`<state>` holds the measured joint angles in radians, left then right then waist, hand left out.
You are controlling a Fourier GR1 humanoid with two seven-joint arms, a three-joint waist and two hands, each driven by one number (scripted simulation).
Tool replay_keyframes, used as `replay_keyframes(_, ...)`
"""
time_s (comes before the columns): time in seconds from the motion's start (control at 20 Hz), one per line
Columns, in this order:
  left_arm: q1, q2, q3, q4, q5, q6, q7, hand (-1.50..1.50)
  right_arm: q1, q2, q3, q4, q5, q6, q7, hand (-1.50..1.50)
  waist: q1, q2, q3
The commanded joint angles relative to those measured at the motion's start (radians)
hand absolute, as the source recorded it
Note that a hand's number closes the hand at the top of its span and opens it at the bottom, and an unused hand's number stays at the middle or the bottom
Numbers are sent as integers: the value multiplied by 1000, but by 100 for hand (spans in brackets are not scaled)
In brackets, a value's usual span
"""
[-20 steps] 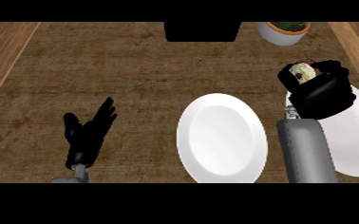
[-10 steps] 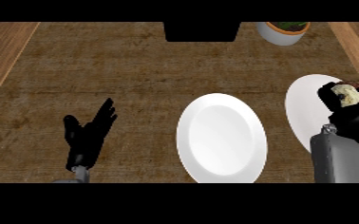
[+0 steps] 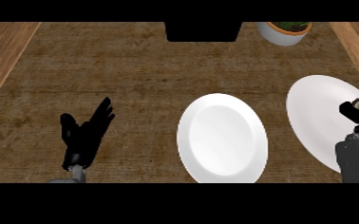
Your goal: Pick the cupcake from the plate and place it in the plate
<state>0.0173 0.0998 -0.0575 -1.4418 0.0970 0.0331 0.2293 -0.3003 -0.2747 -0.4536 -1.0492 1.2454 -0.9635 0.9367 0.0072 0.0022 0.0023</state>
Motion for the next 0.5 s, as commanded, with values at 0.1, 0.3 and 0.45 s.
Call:
replay_keyframes(0.1,-36,-12,-6,-41,-7,31,71,0,-26,-125,17,146,-423,98,-248,-150,0,0,3)
replay_keyframes(0.3,27,-16,-11,-25,-5,2,-11,0,-2,-132,-8,181,-636,10,-542,-150,4,2,4)
replay_keyframes(0.45,-15,20,25,0,16,-21,21,0,-7,-93,-33,137,-738,-63,-702,-150,-2,2,3)
